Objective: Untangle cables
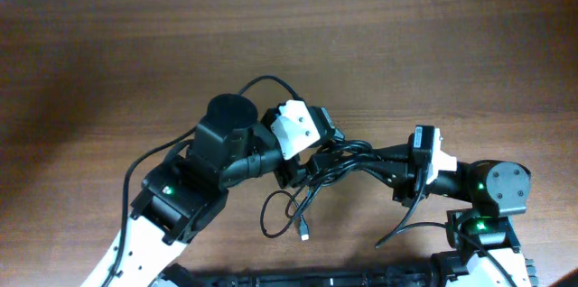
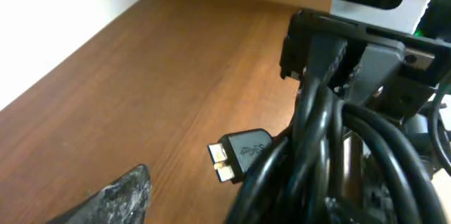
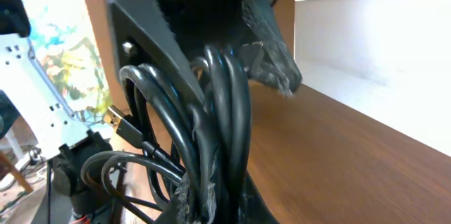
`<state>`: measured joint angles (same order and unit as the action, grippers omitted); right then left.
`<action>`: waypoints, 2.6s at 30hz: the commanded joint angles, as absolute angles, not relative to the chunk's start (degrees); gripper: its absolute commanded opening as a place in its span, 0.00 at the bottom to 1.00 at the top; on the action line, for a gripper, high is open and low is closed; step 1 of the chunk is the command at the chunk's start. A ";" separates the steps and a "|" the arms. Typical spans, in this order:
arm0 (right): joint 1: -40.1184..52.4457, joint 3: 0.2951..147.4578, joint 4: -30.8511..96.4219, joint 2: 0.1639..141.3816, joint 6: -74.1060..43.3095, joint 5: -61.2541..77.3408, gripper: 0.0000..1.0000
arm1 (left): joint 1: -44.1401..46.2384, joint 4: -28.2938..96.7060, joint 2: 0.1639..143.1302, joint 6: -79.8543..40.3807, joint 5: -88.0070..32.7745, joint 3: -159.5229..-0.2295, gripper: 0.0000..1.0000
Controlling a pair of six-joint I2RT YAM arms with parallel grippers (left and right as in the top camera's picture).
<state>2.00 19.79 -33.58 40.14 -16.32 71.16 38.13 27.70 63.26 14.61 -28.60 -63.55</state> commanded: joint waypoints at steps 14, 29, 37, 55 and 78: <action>1.74 20.45 -34.79 39.92 -16.73 73.47 0.51 | 38.46 23.20 64.93 15.07 -32.80 -64.12 0.00; 1.72 20.45 -31.14 41.89 -18.37 62.76 0.97 | 38.46 16.97 62.76 9.67 -24.56 -64.14 0.00; 1.72 20.45 -30.15 42.44 -24.62 53.56 0.93 | 38.46 19.68 60.05 9.65 -24.58 -64.12 0.00; -2.00 20.45 -32.32 42.44 -27.35 59.66 0.86 | 38.48 21.06 61.49 6.66 -37.58 -64.12 0.00; -2.02 20.45 -22.90 42.48 -34.89 45.08 0.50 | 41.87 22.57 67.72 6.26 -48.88 -64.12 0.00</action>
<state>-1.72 19.81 -25.96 42.50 -30.46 56.16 40.05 21.45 67.79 7.40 -44.95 -63.55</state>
